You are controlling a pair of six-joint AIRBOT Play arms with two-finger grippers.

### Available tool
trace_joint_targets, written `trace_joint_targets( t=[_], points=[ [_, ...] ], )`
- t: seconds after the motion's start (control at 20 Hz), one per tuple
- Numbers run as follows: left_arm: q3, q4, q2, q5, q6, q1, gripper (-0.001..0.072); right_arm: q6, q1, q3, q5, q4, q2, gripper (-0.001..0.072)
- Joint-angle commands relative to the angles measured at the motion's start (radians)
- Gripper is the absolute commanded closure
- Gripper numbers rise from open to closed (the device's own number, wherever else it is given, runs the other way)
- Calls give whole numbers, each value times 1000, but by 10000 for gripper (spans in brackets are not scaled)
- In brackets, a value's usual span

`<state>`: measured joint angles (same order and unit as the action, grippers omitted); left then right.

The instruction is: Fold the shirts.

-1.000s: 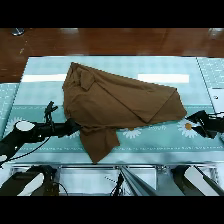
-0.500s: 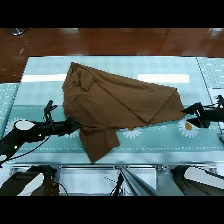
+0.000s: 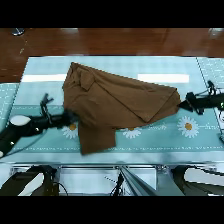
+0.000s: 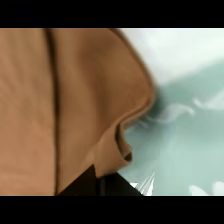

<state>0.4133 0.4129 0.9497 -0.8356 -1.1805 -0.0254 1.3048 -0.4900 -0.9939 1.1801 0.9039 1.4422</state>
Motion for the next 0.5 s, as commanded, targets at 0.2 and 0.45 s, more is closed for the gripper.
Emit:
trace_joint_targets(
  t=[0.2,0.45],
  points=[
    [824,-39,-29,2,2,-130,678,111,151,-739,106,6,-146,681],
    [1276,-9,-69,-151,-1,-189,678,139,150,-979,96,78,-392,681]
  ],
)
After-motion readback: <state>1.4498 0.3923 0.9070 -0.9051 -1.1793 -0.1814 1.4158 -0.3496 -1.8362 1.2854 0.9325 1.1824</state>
